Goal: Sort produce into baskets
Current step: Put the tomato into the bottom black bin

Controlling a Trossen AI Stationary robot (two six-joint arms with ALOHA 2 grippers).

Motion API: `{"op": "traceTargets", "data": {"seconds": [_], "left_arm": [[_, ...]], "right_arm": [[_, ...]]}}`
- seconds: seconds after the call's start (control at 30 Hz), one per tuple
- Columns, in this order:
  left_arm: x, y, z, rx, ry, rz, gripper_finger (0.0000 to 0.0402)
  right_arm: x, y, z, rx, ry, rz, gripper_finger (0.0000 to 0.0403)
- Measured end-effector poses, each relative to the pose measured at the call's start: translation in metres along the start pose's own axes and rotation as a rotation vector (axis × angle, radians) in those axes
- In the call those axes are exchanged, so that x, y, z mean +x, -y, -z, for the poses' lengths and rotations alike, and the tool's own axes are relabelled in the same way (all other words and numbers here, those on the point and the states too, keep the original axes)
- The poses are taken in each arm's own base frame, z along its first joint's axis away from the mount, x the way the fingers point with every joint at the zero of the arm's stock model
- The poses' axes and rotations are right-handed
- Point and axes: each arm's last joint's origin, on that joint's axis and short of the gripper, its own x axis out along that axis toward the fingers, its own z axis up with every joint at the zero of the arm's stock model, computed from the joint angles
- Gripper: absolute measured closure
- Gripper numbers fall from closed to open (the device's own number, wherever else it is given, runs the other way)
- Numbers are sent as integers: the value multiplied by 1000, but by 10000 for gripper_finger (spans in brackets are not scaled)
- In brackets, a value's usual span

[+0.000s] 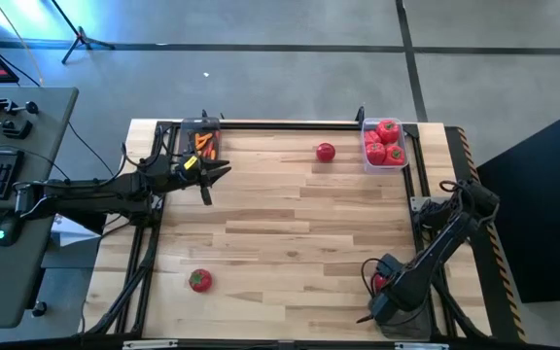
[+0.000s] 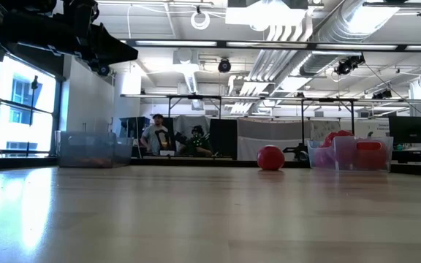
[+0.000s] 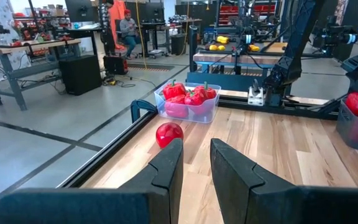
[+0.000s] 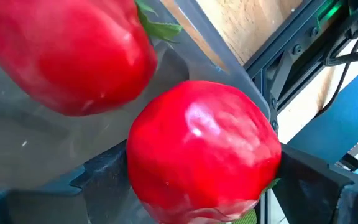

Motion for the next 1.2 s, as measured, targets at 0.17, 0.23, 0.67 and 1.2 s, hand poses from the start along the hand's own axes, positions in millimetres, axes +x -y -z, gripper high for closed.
{"op": "traceTargets", "data": {"seconds": [0.17,0.23,0.67,1.2], "left_arm": [[0,0,0,1,0,0,335],[0,0,0,5,0,0,335],[0,0,0,16,0,0,335],[0,0,0,16,-5,0,335]], "right_arm": [[-2,-2,-3,8,-52,-22,75],[-3,-2,-5,18,-96,-19,75],[-4,-2,-8,-82,-122,-25,75],[-5,-3,-11,-34,-140,-39,75]]}}
